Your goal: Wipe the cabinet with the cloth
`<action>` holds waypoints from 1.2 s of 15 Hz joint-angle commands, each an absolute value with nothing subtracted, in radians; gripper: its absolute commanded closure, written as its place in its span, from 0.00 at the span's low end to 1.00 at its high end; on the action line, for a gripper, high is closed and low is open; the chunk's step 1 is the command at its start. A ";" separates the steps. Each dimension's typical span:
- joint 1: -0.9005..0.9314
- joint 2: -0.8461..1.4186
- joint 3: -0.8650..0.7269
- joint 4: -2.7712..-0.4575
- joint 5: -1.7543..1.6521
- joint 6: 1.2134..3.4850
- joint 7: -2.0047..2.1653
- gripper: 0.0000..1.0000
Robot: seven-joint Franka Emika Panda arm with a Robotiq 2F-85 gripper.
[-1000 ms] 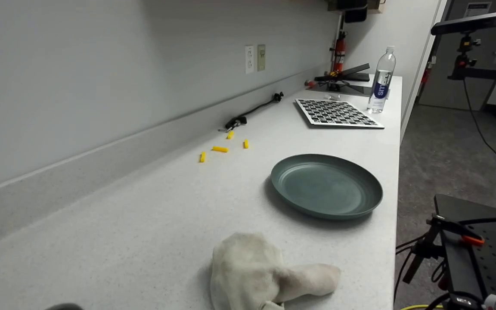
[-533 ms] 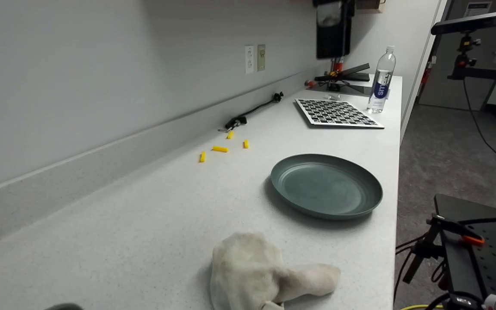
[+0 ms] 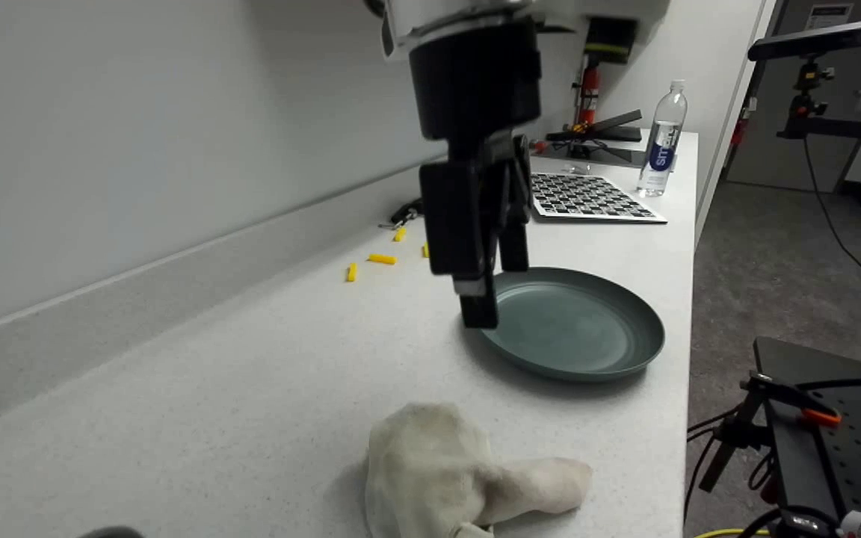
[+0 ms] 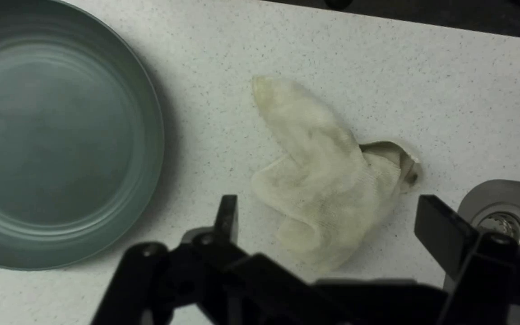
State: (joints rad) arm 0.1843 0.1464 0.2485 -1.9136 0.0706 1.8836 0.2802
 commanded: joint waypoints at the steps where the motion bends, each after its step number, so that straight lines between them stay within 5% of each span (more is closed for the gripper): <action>1: 0.238 0.215 0.246 -1.917 0.054 1.978 0.279 0.00; 18: 0.328 0.365 0.188 -2.016 -0.101 2.362 0.340 0.00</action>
State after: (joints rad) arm 0.3282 0.3403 0.1948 -2.0203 -0.1236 2.3046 0.3256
